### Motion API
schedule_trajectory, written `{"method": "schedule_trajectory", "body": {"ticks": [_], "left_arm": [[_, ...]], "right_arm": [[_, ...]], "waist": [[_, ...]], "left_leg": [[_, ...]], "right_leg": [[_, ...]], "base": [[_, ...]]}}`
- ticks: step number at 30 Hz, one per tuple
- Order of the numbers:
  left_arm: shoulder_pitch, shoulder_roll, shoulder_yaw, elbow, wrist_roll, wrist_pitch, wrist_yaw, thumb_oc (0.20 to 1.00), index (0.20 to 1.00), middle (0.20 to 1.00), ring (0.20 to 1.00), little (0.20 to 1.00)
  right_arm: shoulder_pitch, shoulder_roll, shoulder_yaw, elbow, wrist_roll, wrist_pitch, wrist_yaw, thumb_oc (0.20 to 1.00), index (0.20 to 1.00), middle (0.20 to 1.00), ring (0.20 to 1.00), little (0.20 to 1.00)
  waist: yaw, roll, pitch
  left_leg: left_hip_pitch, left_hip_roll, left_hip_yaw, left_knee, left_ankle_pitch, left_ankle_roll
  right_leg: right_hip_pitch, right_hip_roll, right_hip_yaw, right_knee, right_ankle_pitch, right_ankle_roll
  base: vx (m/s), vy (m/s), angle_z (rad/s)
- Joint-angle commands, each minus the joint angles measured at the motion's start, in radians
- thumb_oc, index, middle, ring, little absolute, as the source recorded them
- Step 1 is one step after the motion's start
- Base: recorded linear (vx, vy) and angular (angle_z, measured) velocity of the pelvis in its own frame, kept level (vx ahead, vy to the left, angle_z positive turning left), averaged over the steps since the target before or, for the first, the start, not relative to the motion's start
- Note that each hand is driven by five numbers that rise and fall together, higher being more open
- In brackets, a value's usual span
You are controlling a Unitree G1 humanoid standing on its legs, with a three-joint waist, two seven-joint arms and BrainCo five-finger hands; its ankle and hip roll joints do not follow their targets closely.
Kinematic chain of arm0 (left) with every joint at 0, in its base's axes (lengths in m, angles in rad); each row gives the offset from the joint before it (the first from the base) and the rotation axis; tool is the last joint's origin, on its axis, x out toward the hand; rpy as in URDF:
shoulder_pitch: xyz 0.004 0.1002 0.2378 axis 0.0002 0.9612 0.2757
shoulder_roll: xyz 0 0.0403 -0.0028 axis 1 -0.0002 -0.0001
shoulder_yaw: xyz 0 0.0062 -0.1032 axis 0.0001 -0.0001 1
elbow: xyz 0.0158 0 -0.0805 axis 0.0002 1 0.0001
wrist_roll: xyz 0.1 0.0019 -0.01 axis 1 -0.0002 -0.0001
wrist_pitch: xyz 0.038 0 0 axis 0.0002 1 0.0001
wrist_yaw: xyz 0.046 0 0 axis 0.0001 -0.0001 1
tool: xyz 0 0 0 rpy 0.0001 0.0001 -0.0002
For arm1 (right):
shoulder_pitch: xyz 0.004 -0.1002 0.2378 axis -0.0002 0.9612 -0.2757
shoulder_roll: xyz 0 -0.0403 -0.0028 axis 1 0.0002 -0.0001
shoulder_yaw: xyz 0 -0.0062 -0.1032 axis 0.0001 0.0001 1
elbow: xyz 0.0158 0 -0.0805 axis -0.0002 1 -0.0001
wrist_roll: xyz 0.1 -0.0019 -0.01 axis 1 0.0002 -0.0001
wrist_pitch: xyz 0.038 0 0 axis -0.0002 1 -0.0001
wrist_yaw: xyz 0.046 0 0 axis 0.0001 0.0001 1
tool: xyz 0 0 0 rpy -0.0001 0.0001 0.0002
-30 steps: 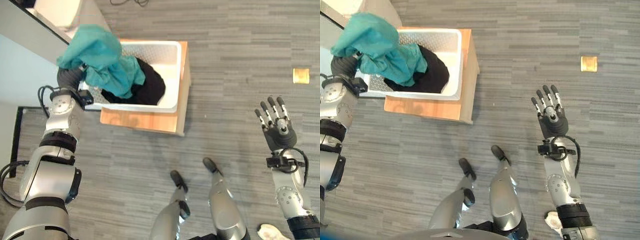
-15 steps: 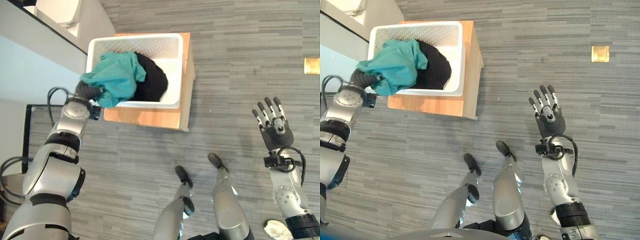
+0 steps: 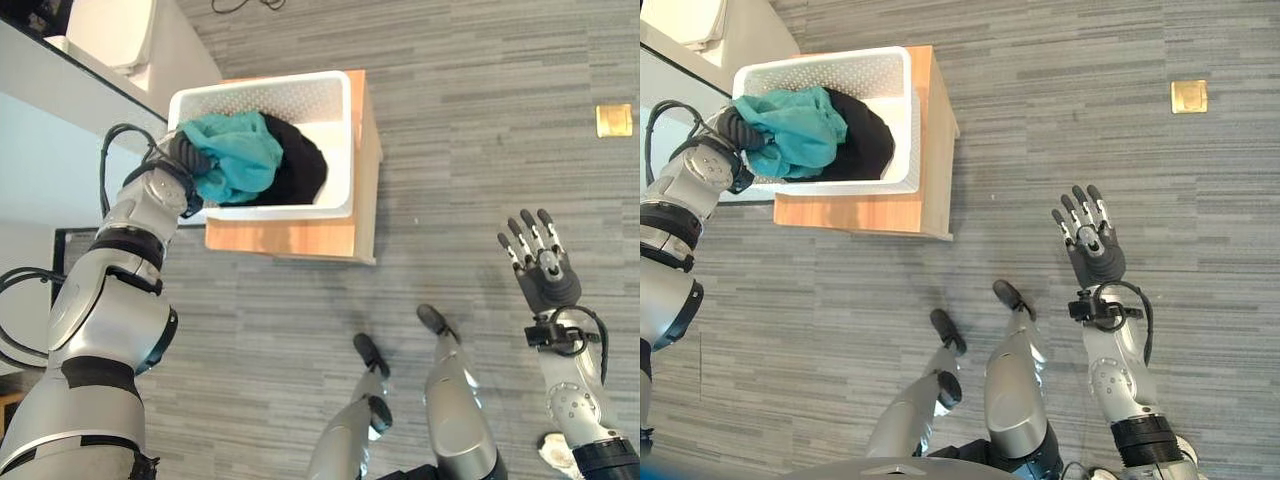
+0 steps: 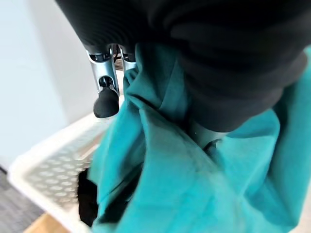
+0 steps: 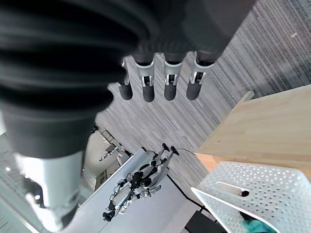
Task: Pick up bed clothes into laundry basket.
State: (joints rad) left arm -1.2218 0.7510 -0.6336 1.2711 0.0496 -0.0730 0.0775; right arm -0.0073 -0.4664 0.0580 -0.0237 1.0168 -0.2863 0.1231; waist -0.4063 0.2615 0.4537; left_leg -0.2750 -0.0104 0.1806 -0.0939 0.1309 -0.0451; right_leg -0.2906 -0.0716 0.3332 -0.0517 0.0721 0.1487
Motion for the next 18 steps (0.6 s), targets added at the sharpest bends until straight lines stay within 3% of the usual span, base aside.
{"method": "schedule_trajectory", "body": {"ticks": [1, 12, 18], "left_arm": [[-0.097, 0.058, 0.079, 0.059, -0.038, 0.0, 0.06, 1.0, 1.0, 1.0, 1.0, 1.0], [-0.063, 0.092, 0.13, -0.022, -0.11, -0.042, 0.098, 1.0, 1.0, 1.0, 1.0, 1.0], [0.121, 0.087, 0.298, -0.24, -0.316, -0.122, 0.123, 1.0, 1.0, 1.0, 1.0, 1.0]], "right_arm": [[0.02, -0.056, -0.03, -0.077, -0.06, -0.007, 0.048, 1.0, 1.0, 1.0, 1.0, 1.0], [-0.002, -0.085, 0.003, -0.075, -0.083, -0.002, 0.051, 1.0, 1.0, 1.0, 1.0, 1.0], [-0.028, -0.079, 0.01, -0.052, -0.122, -0.008, 0.027, 1.0, 1.0, 1.0, 1.0, 1.0]], "waist": [[0.007, 0.032, -0.014], [0.043, 0.009, -0.063], [0.094, -0.003, -0.104]], "left_leg": [[0.115, 0.025, -0.019, 0.007, -0.094, -0.04], [0.131, 0.035, -0.037, 0.007, -0.095, -0.04], [0.154, 0.035, -0.063, 0.007, -0.1, -0.037]], "right_leg": [[-0.008, 0.005, -0.058, -0.032, 0.048, 0.005], [0.026, 0.008, -0.084, -0.033, 0.033, -0.003], [0.061, 0.003, -0.111, -0.035, 0.02, -0.006]], "base": [[0.0, 0.0, 0.0], [0.0, -0.004, 0.03], [0.0, -0.015, 0.11]]}}
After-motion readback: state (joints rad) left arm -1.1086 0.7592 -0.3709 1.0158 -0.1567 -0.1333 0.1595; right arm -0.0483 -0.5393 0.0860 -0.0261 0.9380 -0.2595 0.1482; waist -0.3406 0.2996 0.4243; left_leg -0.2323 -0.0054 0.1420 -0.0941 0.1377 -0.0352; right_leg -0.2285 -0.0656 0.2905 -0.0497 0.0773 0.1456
